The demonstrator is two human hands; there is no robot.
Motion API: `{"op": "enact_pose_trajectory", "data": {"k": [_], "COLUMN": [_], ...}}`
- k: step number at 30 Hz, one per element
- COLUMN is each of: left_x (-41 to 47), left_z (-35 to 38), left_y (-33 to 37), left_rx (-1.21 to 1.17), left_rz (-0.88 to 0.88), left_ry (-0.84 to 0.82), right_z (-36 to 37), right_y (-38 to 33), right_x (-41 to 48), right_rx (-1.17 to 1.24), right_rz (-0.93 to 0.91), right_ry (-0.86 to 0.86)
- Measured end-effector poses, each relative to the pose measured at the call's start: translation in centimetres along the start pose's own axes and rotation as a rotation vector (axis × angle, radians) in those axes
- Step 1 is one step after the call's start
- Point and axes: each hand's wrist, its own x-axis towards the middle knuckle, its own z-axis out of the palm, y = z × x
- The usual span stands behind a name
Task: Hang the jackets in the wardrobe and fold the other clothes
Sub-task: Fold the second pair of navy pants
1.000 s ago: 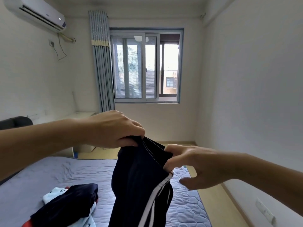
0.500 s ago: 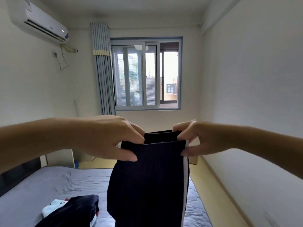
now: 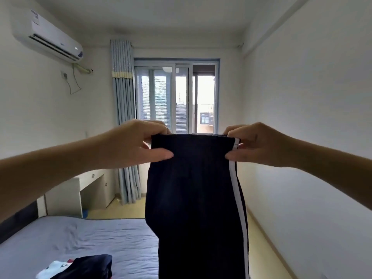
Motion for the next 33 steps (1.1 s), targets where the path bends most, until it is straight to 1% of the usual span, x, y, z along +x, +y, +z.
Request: {"op": "enact_pose_trajectory", "data": {"k": [2,4,5,6,8,9,11,12,15,17,19,21,23,25,28,33], "left_x": [1.0,2.0,2.4,2.9,3.9,4.7,6.5,7.5,10.5,12.2,13.8,14.9,15.4,15.2,14.2,9.9], "left_z": [0.6,1.0,1.0,0.9,0.8,1.1,2.7,4.2,9.1,11.0,10.7,9.2,7.7,6.8,6.9,10.6], "left_y": [-0.4,-1.0,-1.3,-1.7,-3.1,-4.1,-6.8,-8.4,-13.3,-16.3,-18.6,-19.8,-20.2,-20.6,-21.0,-20.8], "left_rx": [-0.034,-0.078,-0.142,-0.226,-0.359,-0.370,-0.279,-0.191,0.071,0.182,0.293,0.345,0.377,0.381,0.363,0.314], "left_rz": [-0.073,-0.132,-0.177,-0.244,-0.408,-0.470,-0.578,-0.636,-0.743,-0.723,-0.641,-0.559,-0.481,-0.426,-0.384,-0.315], "left_ry": [0.073,0.096,0.059,-0.009,-0.199,-0.297,-0.427,-0.446,-0.392,-0.279,-0.121,0.037,0.164,0.255,0.294,0.247], "right_z": [0.0,0.0,-0.2,-0.5,-1.2,-1.3,0.1,1.5,6.4,8.2,7.9,6.8,5.6,4.8,5.1,9.2], "right_y": [0.2,0.6,1.0,1.4,2.8,3.9,6.7,8.5,14.1,17.6,19.8,20.5,20.3,19.7,19.2,18.9], "right_x": [0.1,0.2,0.3,0.5,1.5,2.1,3.7,4.5,6.9,8.8,10.8,12.7,14.2,15.0,14.8,10.4], "right_rx": [0.099,0.214,0.272,0.332,0.410,0.421,0.366,0.292,-0.012,-0.183,-0.284,-0.348,-0.394,-0.428,-0.466,-0.424], "right_rz": [0.027,0.109,0.181,0.289,0.516,0.595,0.700,0.736,0.806,0.775,0.695,0.590,0.501,0.438,0.390,0.407], "right_ry": [0.090,0.159,0.150,0.102,-0.061,-0.135,-0.213,-0.209,-0.098,-0.006,0.170,0.329,0.422,0.465,0.470,0.434]}}
